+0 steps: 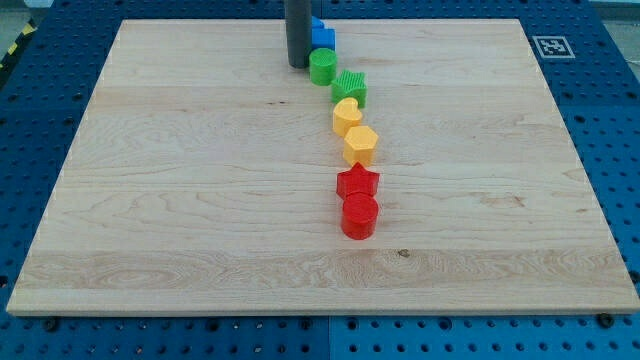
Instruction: Slightly push the blue triangle at the top center of the board
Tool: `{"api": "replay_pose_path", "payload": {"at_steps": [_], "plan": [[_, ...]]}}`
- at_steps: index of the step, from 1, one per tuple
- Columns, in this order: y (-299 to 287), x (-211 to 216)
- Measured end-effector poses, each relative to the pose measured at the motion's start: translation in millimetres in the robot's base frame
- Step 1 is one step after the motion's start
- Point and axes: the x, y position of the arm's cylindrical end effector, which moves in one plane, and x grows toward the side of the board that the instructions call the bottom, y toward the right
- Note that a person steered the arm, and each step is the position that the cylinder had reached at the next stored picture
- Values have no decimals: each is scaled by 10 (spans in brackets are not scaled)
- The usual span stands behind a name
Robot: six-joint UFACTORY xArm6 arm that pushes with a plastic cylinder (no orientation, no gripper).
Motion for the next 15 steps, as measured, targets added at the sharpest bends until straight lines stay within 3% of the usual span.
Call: {"api": "replay_pose_path", "payload": {"at_steps": [2, 4, 7, 8, 12, 15], "plan": [[237, 0], [-288, 0], [-297, -36], [-306, -284], [-434, -558], [119, -558]]}}
